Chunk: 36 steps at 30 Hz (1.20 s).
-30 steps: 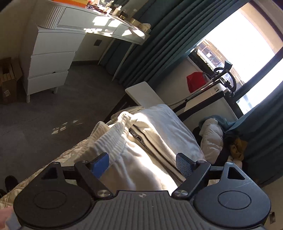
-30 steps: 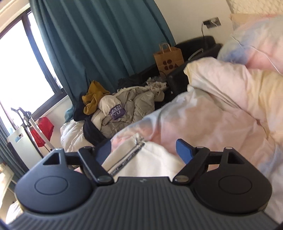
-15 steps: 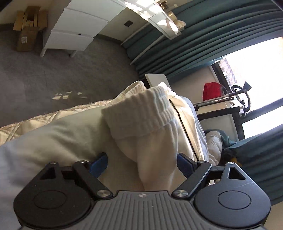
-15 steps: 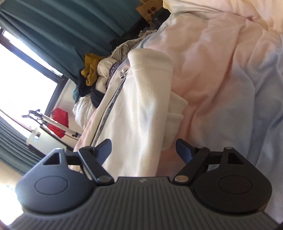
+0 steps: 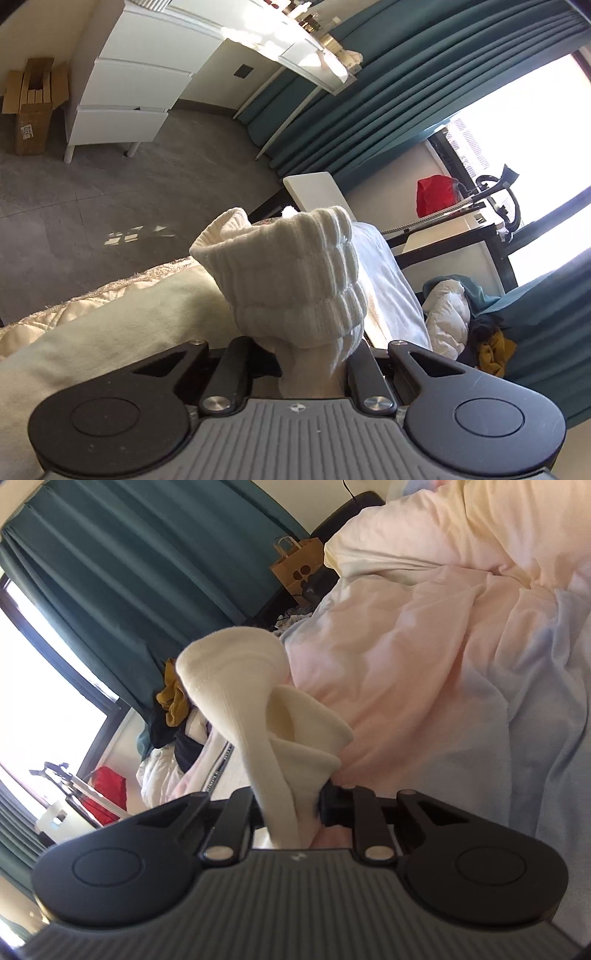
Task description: Fold clothes
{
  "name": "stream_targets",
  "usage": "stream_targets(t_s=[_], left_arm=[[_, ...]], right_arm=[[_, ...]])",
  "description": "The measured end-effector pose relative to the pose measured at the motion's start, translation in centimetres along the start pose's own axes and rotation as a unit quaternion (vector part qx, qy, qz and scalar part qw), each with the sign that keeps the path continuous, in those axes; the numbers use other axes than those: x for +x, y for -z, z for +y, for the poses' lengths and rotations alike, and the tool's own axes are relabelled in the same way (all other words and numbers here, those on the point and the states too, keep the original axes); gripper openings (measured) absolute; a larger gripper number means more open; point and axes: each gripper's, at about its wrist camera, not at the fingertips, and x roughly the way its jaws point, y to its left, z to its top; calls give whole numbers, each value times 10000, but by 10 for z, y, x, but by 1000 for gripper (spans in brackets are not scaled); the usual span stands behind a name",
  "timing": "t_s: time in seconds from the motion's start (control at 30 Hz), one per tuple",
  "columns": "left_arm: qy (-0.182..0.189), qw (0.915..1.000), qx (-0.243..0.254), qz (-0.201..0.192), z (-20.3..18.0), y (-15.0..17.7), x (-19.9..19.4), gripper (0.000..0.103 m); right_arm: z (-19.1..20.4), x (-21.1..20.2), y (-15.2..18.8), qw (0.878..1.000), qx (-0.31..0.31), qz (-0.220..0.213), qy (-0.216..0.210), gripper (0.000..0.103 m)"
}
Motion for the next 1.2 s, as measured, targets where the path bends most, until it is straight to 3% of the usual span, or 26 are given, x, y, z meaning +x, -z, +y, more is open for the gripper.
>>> stream_targets(t_s=[0.23,0.43,0.57,0.7,0.83,1.07,1.2], left_arm=[[161,9999,19,-14,4,-6,-73,11],[-52,9988,-253,416,64,-3,-114,11],[125,9964,-545,636,115,13,-122,15],[227,9955,-587,714,141,24,-124,29],[-7,9979,-230,610,137,33,-139,46],[-72,9959,851,311,97,59,-185,81],[40,9896,1414,253,64,93,-210,90]], right_arm=[[-15,-57,-19,9976,655,162,-140,17],[-48,-112,-23,9901,1364,329,-70,16],[-66,-130,-18,9859,1607,474,57,16],[-85,-142,-13,9807,1834,630,231,16],[-98,-134,-7,9739,2085,787,434,16],[-106,-128,-4,9703,2182,938,459,16],[-105,-127,-5,9712,2130,969,436,17]])
